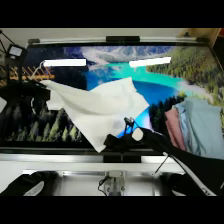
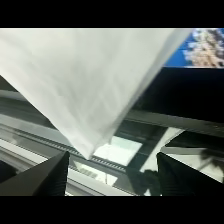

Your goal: Fold the shirts.

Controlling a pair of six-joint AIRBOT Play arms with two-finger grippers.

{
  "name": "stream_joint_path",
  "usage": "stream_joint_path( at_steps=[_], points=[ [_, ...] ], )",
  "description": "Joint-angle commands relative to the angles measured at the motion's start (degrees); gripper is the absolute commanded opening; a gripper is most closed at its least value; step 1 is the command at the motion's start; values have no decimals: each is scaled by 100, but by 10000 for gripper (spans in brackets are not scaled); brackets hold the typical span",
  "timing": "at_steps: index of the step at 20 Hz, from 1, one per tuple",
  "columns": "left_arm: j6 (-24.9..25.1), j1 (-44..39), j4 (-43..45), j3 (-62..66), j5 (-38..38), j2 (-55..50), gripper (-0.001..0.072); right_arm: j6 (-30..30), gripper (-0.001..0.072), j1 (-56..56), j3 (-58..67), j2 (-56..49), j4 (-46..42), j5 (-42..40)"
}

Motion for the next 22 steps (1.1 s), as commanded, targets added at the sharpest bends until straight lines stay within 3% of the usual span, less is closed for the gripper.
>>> stream_joint_path(
  at_steps=[1, 5, 6, 7, 8, 9, 11, 13, 17, 20, 22],
  points=[
    [-2, 7, -2, -28, -81, 2, 33, 46, 665, 514, -74, -168, 769, -1252],
    [-2, 7, -2, -28, -81, 2, 33, 42, 641, 691, -57, -391, 1191, -1429],
    [-2, 7, -2, -28, -81, 2, 33, 39, 457, 686, -50, -407, 1200, -1421],
    [0, 9, 0, -28, -81, 2, 33, 42, 200, 682, -50, -404, 1224, -1469],
    [0, 11, 0, -28, -83, 2, 33, 39, 69, 649, -50, -393, 1266, -1530],
    [-2, 11, 0, -28, -92, 4, 32, -35, 62, 586, -44, -363, 1239, -1528],
    [-2, 11, 2, -24, -168, 39, 33, -837, 61, 291, -37, -50, 1119, -1322],
    [0, 11, 13, 72, -208, 199, 32, -1705, 60, -262, 195, 737, 299, -518],
    [-2, 11, 72, 1134, -214, 859, 32, -1609, 61, -1613, 1934, 2977, -2695, 1305],
    [-286, 9, 52, 2317, -212, 1331, 32, -1447, 61, -2319, 3458, 4332, -4367, 935],
    [-476, 4, -302, 2992, -94, 1602, 32, -1327, 60, -2588, 4107, 4830, -4610, 557]
  ],
)
